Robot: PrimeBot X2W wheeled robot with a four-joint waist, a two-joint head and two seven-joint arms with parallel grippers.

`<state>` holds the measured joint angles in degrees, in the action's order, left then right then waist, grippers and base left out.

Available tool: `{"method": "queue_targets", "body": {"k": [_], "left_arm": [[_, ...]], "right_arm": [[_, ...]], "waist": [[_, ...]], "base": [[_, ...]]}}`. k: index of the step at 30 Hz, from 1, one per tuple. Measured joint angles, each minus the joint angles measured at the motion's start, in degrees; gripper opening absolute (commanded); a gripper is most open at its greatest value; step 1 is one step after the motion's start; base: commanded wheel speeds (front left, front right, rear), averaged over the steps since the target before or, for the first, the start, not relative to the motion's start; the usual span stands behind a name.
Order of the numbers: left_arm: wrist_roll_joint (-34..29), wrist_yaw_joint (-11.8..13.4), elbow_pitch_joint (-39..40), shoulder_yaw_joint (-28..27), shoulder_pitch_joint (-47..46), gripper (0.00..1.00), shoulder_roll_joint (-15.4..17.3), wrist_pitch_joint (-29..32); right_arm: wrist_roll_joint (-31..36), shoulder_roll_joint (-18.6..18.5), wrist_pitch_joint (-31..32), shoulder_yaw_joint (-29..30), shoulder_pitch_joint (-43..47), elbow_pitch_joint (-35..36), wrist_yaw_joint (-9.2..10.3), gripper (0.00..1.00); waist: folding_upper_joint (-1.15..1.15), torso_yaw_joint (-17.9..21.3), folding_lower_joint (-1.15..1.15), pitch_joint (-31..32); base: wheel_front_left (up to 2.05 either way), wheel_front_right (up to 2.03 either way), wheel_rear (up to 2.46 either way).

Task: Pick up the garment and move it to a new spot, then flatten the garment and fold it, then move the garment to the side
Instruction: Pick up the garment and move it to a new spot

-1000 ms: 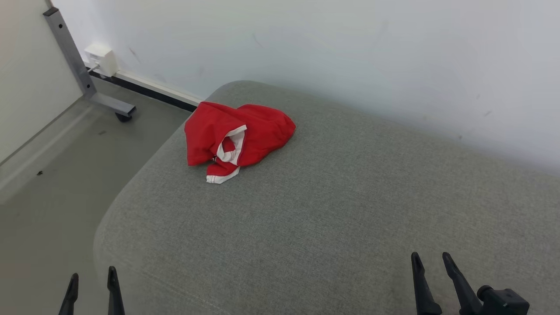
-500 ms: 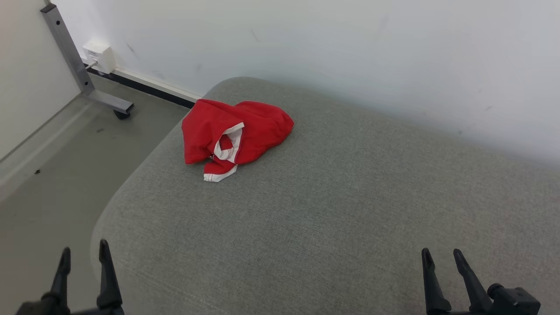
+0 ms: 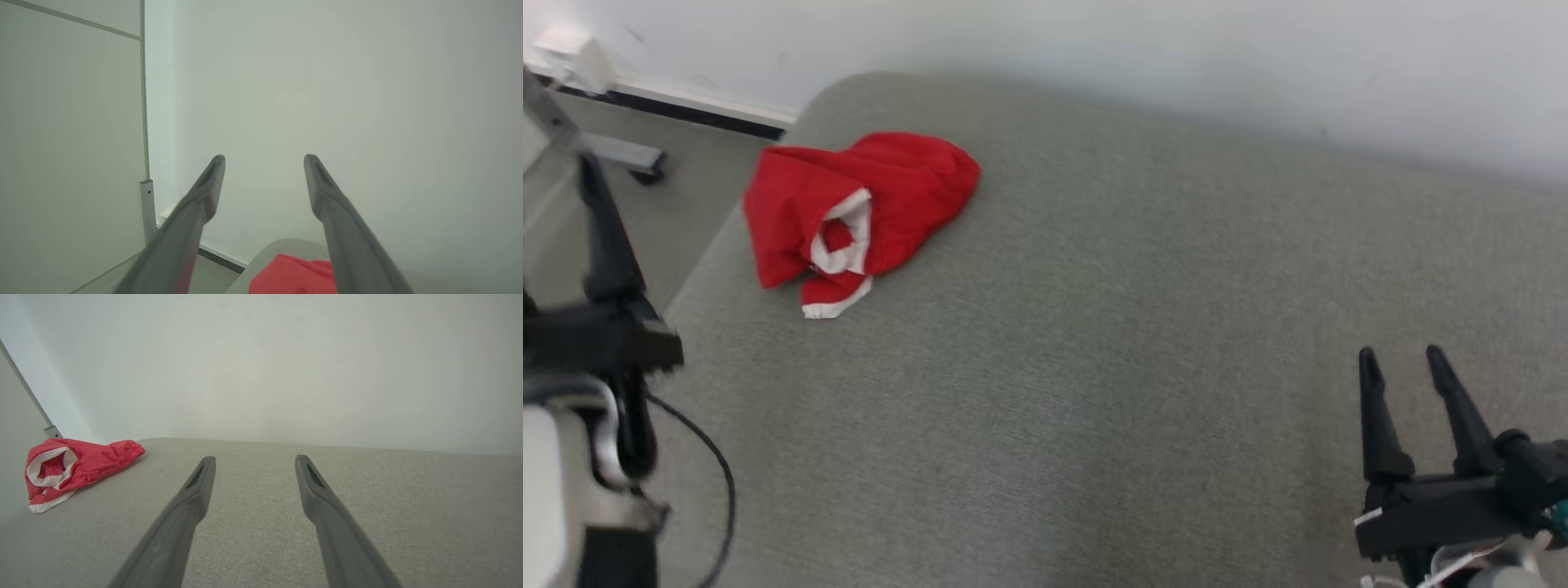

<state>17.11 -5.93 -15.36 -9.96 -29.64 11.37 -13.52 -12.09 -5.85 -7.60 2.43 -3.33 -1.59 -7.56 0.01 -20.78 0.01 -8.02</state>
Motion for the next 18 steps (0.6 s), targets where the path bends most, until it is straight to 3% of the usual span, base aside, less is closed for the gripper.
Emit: {"method": "queue_targets", "body": {"k": [10,18], "left_arm": [[0.31,-0.21,-8.72,0.21,-16.12,1.00,5.58,0.99],[0.49,-0.64,-19.93,0.88,-22.60,1.00,10.20,3.93]], "right_arm": [[1.63,-0.13,0.04,2.38,-3.75,4.00,0.00,1.00],[2.45,0.23,0.03,3.00,-5.88,5.47,0.00,1.00]], "waist": [[0.01,7.14,0.01,-9.45],[0.00,13.23,0.00,-15.22]], "base": [[0.00,0.00,0.00],[0.00,0.00,0.00]]}}
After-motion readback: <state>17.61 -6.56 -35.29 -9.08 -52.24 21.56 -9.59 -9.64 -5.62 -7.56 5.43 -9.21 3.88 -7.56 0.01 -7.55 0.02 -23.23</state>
